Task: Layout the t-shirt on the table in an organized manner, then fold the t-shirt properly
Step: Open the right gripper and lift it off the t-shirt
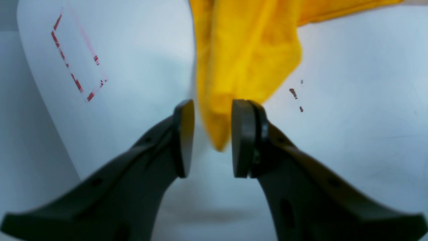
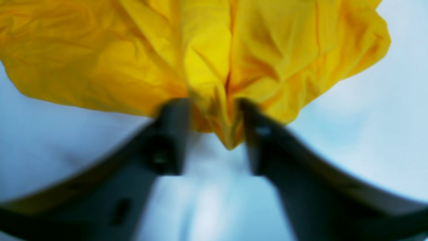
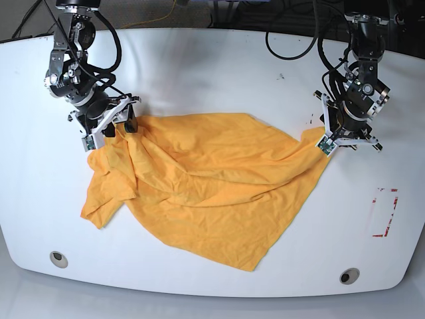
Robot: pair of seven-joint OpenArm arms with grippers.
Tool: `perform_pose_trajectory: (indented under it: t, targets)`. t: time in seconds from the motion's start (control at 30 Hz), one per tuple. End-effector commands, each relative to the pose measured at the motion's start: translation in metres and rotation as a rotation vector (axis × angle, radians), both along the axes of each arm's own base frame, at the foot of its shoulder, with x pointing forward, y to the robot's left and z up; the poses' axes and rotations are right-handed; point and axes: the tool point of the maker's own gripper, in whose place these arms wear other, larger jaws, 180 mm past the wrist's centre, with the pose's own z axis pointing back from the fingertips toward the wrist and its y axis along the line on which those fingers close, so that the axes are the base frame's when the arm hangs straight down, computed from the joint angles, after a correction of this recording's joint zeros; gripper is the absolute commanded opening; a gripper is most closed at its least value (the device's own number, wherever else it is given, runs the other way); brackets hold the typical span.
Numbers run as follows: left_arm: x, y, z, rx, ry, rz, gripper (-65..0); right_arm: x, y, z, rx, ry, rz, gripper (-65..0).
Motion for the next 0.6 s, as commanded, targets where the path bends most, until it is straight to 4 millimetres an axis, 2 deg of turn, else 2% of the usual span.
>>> perform_pose_trajectory:
  t: [0.0,0.07,0.13,0.37,0.47,0.57]
  targets:
    - [0.009,0.001,0.013,0.005,-0.047,-0.008,-47.0,0.008,-0.002,0.015,-0.004,-0.055,0.004,-15.6]
    - [0.009,0.001,0.013,0.005,-0.047,-0.008,-47.0,0.009,-0.002,0.015,-0.005,-0.057,0.005,-7.3]
    - [0.009,0.001,0.013,0.006,-0.047,-0.008,-47.0,0.010,-0.003,0.018,-0.006,-0.068,0.001,-2.8]
    - [0.009,0.001,0.013,0.006,-0.047,-0.008,-47.0,0.015,-0.052,0.043,-0.015,-0.169,-0.154,-4.8]
    - [0.009,0.001,0.013,0.004,-0.048,-0.009,-47.0,0.010,-0.066,0.045,-0.021,-0.182,-0.187,-4.8]
    - [0.009,0.001,0.013,0.004,-0.047,-0.010,-47.0,0.003,-0.069,0.037,-0.011,-0.176,-0.186,-4.8]
